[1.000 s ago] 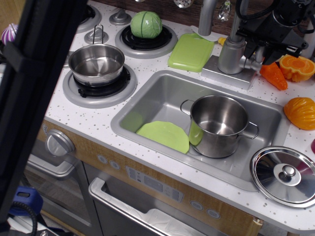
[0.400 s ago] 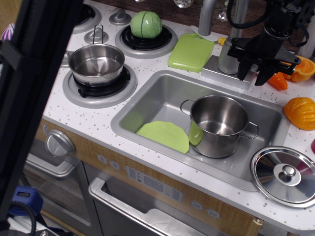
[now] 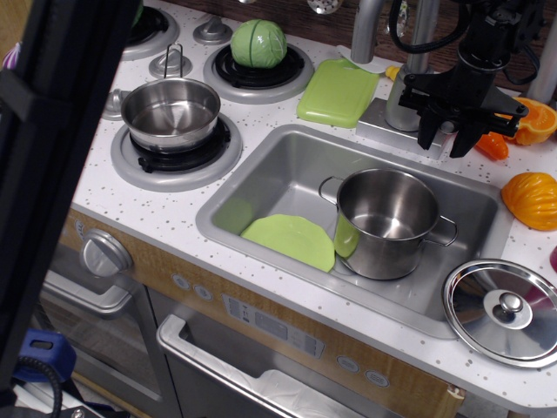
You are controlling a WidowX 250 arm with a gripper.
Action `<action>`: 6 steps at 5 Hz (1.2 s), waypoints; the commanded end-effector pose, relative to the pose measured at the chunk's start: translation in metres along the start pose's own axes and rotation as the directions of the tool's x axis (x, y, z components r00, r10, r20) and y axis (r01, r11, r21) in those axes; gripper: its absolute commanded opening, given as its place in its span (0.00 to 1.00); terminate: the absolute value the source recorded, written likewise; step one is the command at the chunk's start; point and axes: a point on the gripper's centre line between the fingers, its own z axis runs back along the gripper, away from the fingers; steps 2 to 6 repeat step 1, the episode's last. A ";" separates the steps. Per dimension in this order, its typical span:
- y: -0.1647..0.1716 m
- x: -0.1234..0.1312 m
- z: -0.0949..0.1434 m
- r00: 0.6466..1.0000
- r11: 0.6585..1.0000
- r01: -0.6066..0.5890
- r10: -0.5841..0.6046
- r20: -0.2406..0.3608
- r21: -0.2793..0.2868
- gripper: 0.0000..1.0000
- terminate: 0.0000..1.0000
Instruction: Turn lever vertical to front
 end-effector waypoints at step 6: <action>-0.004 0.006 0.015 0.999 0.999 0.006 -0.004 0.044 -0.046 0.00 1.00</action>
